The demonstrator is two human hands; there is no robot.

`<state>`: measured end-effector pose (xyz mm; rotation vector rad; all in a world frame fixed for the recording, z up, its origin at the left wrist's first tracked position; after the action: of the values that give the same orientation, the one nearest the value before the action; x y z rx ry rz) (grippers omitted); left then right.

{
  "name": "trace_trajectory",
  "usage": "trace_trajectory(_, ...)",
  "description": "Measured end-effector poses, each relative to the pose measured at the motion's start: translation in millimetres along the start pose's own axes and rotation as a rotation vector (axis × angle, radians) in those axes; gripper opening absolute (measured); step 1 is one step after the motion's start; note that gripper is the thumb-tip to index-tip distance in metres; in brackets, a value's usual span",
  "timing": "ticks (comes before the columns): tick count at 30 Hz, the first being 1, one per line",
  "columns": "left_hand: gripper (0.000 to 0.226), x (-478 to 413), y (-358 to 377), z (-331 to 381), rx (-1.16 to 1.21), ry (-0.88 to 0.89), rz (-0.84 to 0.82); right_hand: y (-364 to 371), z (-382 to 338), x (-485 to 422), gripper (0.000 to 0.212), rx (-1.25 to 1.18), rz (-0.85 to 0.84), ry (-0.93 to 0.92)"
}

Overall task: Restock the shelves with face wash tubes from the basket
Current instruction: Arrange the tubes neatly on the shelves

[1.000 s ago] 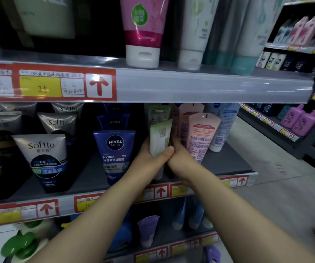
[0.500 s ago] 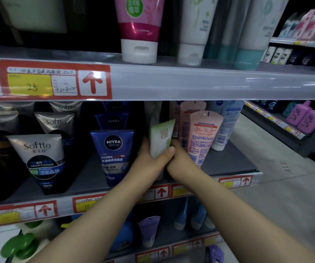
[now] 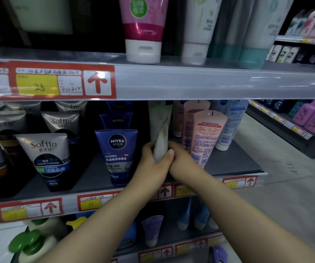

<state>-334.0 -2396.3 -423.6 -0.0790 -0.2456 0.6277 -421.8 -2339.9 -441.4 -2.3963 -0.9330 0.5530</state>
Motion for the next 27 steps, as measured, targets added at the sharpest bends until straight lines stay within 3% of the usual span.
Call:
trace_trajectory(5,0.053,-12.5,-3.4,0.7,0.055,-0.101,-0.099,-1.8,-5.2,0.9,0.046,0.046,-0.015,-0.026)
trace_trajectory(8,0.071,-16.1,-7.2,0.9,0.049,-0.131,-0.078,-2.4,-10.3,1.7,0.056,0.078,-0.058,-0.045)
trace_trajectory(13,0.044,-8.3,-7.4,-1.7,-0.023,-0.106,-0.077,-5.7,-15.2,9.9,0.061,0.086,-0.101,-0.057)
trace_trajectory(16,0.047,-2.8,-8.2,-2.4,-0.088,-0.04,-0.083,-9.0,-16.6,20.2,0.051,0.062,-0.164,-0.045)
trace_trajectory(22,0.05,12.6,-9.1,-3.2,-0.15,0.018,-0.035,-12.2,-18.3,27.1,0.044,0.15,-0.064,-0.06)
trace_trajectory(27,0.05,31.1,-13.7,-7.1,-0.239,0.041,0.008,-15.7,-23.6,35.7,0.051,0.181,-0.032,-0.045)
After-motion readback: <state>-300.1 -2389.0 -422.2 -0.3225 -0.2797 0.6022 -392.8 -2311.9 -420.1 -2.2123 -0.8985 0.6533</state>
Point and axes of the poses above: each hand's wrist, its own x-axis away from the middle knuckle, its own y-axis out of the palm, z = x × y, the point moved 5 cm from there along -x, towards the middle knuckle, and after that the axes turned 12 degrees about -y, right-handed, at the moved point
